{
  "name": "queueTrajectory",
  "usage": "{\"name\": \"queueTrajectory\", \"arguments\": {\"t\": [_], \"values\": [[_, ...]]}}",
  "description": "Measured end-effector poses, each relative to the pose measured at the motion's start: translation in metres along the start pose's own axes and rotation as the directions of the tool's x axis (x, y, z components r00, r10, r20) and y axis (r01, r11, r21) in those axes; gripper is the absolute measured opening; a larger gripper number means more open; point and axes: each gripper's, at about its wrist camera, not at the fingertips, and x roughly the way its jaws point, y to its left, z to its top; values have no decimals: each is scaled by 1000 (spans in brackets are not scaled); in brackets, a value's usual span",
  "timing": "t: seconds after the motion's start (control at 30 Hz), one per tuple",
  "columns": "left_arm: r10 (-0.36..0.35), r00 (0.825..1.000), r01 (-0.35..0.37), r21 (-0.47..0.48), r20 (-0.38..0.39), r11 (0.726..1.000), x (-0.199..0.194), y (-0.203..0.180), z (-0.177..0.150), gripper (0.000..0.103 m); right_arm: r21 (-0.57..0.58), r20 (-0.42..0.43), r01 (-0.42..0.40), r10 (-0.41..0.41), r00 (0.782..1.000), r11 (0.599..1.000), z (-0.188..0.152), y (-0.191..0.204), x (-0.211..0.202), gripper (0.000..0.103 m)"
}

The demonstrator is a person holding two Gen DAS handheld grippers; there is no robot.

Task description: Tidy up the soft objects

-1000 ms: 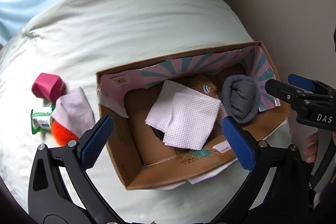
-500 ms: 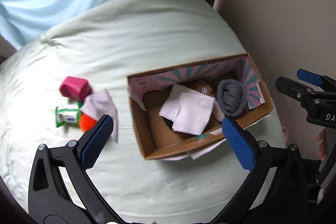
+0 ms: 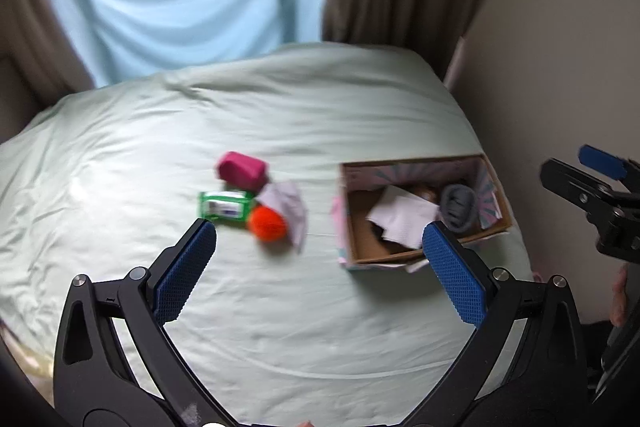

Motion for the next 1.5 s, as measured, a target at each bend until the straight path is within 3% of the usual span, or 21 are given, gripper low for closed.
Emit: {"name": "queueTrajectory", "arguments": {"t": [0.4,0.7,1.07,1.5], "values": [[1,996,1,-26,91,1000,-71,116,-30,103,37,97,-47,43,994,998,-17,109,-41,98],[-35,994,34,11,108,999,-76,181,-28,103,63,92,-14,8,996,998,-13,165,-32,98],[-138,990,133,111,43,985,-9,237,-1,103,189,33,38,-45,998,981,-8,199,24,98],[-193,975,215,240,-112,947,120,237,37,103,406,-86,36,-1,996,913,-3,178,146,98]]}}
